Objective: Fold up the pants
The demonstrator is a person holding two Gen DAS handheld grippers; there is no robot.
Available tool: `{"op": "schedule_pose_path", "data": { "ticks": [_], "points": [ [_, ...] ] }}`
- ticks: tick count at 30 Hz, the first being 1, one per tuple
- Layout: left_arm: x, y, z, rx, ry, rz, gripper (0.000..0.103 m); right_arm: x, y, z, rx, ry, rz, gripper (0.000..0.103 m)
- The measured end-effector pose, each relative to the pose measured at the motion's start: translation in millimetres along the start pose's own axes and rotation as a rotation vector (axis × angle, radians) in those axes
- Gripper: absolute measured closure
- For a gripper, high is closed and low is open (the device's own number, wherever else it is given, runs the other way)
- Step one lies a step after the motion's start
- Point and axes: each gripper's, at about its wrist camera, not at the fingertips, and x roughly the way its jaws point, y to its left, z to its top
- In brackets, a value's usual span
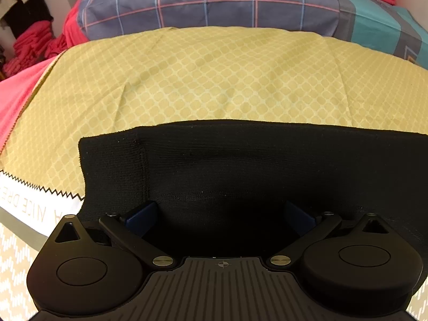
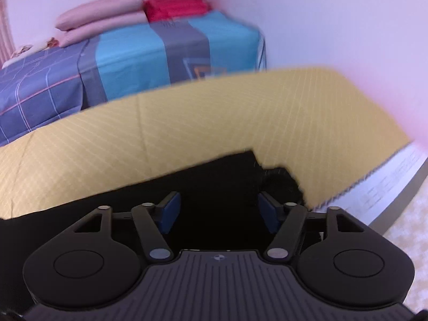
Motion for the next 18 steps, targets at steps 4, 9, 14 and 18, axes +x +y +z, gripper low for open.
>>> {"op": "schedule_pose_path", "data": {
  "ticks": [4,9,14,18],
  "points": [
    [0.4,-0.5,1.6,0.0,0.012,0.008,0.0,-18.6,10.0,11.4,-0.1,-0.13,0.024,0.087],
    [0.6,-2.9,0.4,-0.003,0.011,0.026,0.0,11.8,-5.1,11.8,-0.047,-0.041,0.056,0.078],
    [-3.9,-4.7,5.4,0.02,0.05,0.038,0.0,-24.3,-14.9,14.6,0.003,-0.118,0.001,0.042],
    [-26.5,-3.7,11.9,0.037,0.007,-0.009,0.0,-78.0,9.1,-0.8,-0.047,-0.16,0.252,0.028]
  ]
}}
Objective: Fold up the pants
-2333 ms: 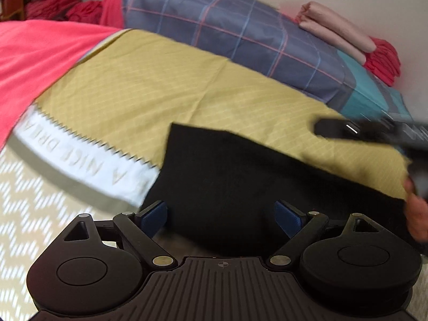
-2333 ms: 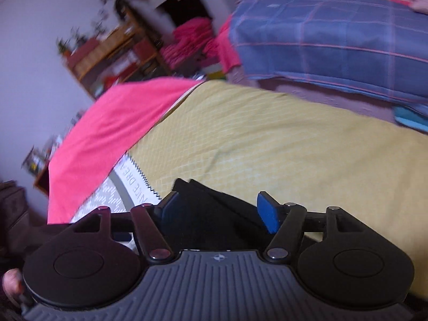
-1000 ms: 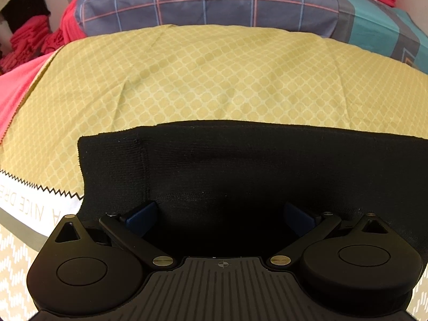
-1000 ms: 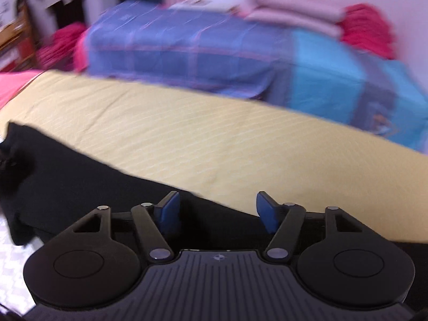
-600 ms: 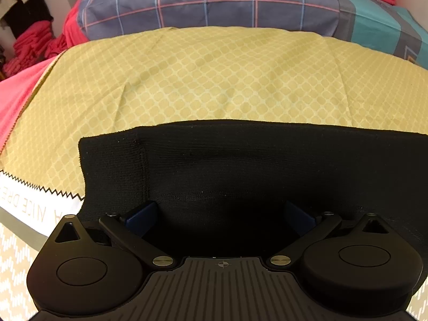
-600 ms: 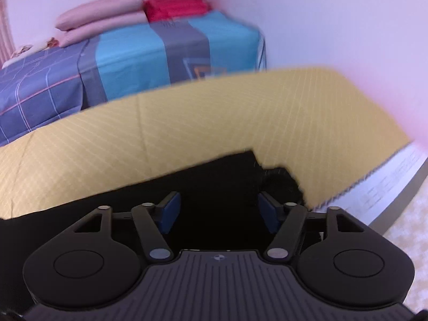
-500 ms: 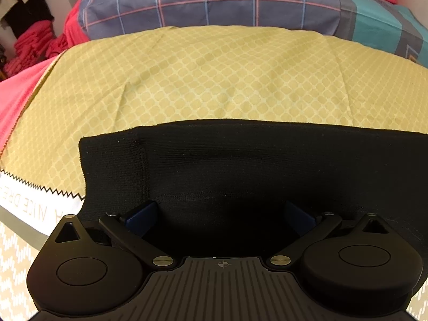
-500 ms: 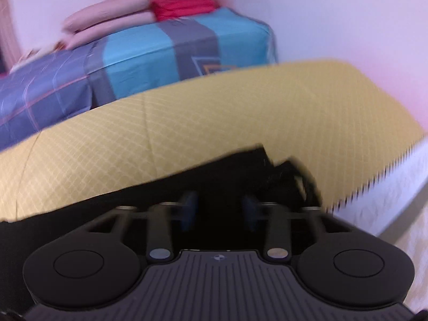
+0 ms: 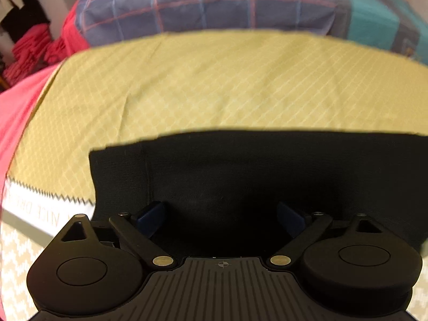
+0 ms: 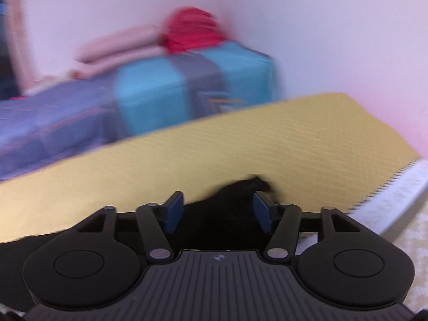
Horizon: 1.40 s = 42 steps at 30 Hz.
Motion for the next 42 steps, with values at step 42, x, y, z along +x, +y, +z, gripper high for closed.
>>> {"op": "schedule_pose_path", "data": {
  "ticks": [42],
  "points": [
    [32.3,-2.4,-2.2,0.053,-0.043,-0.06,0.0,57.5,201.4,-97.2,-0.005,0.371,0.934,0.029]
  ]
}}
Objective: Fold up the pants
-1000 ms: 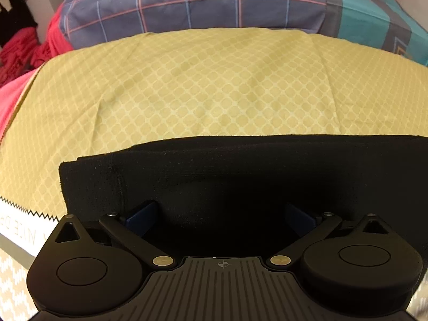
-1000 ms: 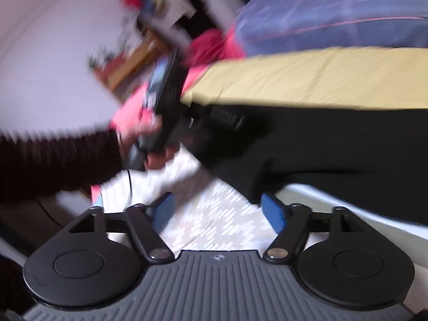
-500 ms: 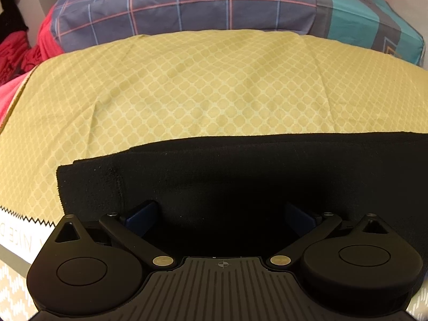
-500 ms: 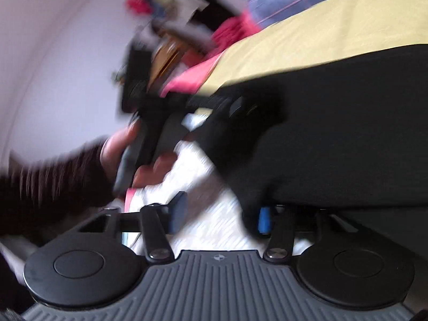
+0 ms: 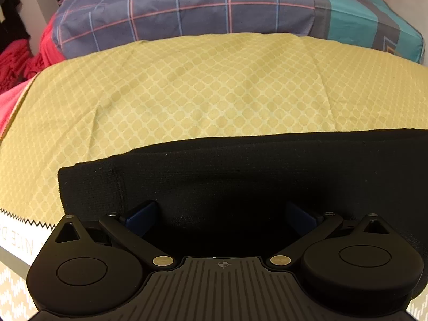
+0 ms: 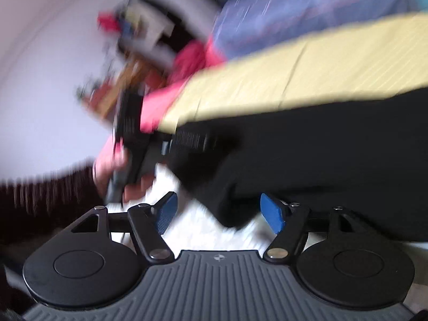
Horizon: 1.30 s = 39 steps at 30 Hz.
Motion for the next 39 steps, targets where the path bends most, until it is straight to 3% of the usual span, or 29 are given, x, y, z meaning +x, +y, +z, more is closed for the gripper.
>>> {"op": "schedule_pose_path", "data": {
  "ticks": [2,4,7,12,13,17,18,19,20,22,24,25,26,27,29,32,33,35,37,39],
  "points": [
    [-0.6,-0.4,-2.1,0.0,-0.012,0.002,0.0,-4.7,-9.5,-2.3,0.069,-0.128,-0.035,0.024],
    [-0.6,-0.7,-2.5,0.003,-0.014,0.004,0.0,0.3,-26.7,-2.2,0.109,-0.141,-0.117,0.025],
    [0.1,-0.5,-1.1,0.006,-0.01,0.003,0.0,-19.8,-65.2,1.3,0.17,-0.189,-0.22,0.066],
    [-0.3,-0.6,-3.4,0.008,-0.023,0.006,0.0,-104.3,-129.1,9.3,0.295,-0.449,-0.414,0.078],
    [0.0,-1.0,-3.6,0.008,-0.024,0.008,0.0,-120.0,-141.1,12.9,0.296,-0.482,-0.457,0.091],
    [0.6,-2.4,-2.3,0.005,-0.017,0.016,0.0,-170.7,-179.2,26.4,0.387,-0.597,-0.583,0.101],
    [0.8,-2.4,-1.7,0.004,-0.014,0.017,0.0,-176.8,-176.8,27.1,0.399,-0.64,-0.619,0.098],
    [1.1,-2.5,-1.1,0.003,-0.012,0.018,0.0,-182.8,-172.9,27.2,0.411,-0.67,-0.667,0.073],
    [1.2,-2.7,-0.7,0.002,-0.01,0.021,0.0,-182.1,-167.2,27.0,0.402,-0.667,-0.658,0.052],
    [1.3,-3.0,-0.4,-0.001,-0.006,0.025,0.0,-176.7,-162.0,25.5,0.376,-0.595,-0.549,0.037],
    [1.4,-3.3,0.1,-0.002,-0.002,0.03,0.0,-177.2,-168.8,23.1,0.365,-0.516,-0.46,0.036],
    [1.4,-3.4,0.4,-0.002,0.001,0.032,0.0,-179.9,-172.1,22.1,0.337,-0.501,-0.468,0.04],
    [1.7,-3.3,1.0,-0.003,0.004,0.034,0.0,-185.1,-177.7,22.2,0.322,-0.499,-0.48,0.051],
    [1.9,-3.6,1.3,-0.004,0.006,0.036,0.0,-195.7,-186.4,22.5,0.34,-0.517,-0.502,0.058],
    [2.3,-3.8,1.7,-0.004,0.01,0.04,0.0,-220.2,-202.3,17.9,0.416,-0.609,-0.561,0.084],
    [2.1,-4.2,2.0,-0.006,0.016,0.046,0.0,-267.2,-224.5,15.4,0.515,-0.744,-0.663,0.093],
    [2.0,-4.5,2.6,-0.006,0.021,0.049,0.0,-279.6,-224.6,14.9,0.543,-0.777,-0.698,0.091],
    [0.5,-6.0,4.5,-0.007,0.034,0.055,0.0,-294.9,-209.4,12.1,0.525,-0.832,-0.765,0.045],
    [-3.4,-8.1,6.3,-0.012,0.043,0.055,0.0,-300.0,-196.2,1.3,0.523,-0.833,-0.747,0.034],
    [-9.6,-10.8,6.0,-0.018,0.043,0.054,0.0,-298.5,-186.0,-11.8,0.57,-0.781,-0.729,0.034]
  ]
}}
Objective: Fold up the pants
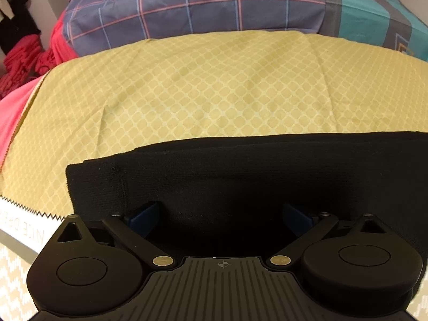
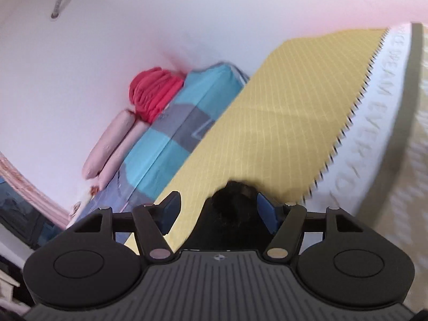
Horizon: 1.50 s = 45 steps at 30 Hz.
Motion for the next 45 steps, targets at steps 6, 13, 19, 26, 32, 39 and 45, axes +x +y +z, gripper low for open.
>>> {"op": "schedule_pose_path", "data": {
  "ticks": [6,13,19,26,32,39,45],
  "points": [
    [-22.4,-12.1,-3.9,-0.024,-0.051,-0.082,0.0,-8.3,6.5,-28.9,-0.002,0.19,-0.021,0.034],
    [7.0,-44.3,-4.9,0.013,-0.022,-0.066,0.0,19.3,28.1,-25.2,-0.103,0.15,-0.067,0.02],
    [6.8,-40.9,-7.1,-0.008,-0.028,-0.079,0.0,35.9,27.7,-32.2,-0.1,0.064,-0.018,0.013],
    [8.8,-40.5,-5.3,-0.012,-0.026,-0.079,0.0,35.6,40.4,-64.6,-0.233,0.186,0.156,0.014],
    [9.2,-40.5,-5.9,-0.012,-0.026,-0.077,0.0,48.0,31.6,-55.3,-0.025,0.091,0.142,0.019],
    [5.9,-39.9,-4.2,-0.016,-0.02,-0.074,0.0,45.6,54.8,-61.3,-0.181,0.117,-0.02,0.086],
    [-18.3,-26.4,1.4,-0.06,-0.053,-0.053,0.0,3.9,155.3,-103.8,-0.633,-0.066,-0.045,0.086]
  ]
}}
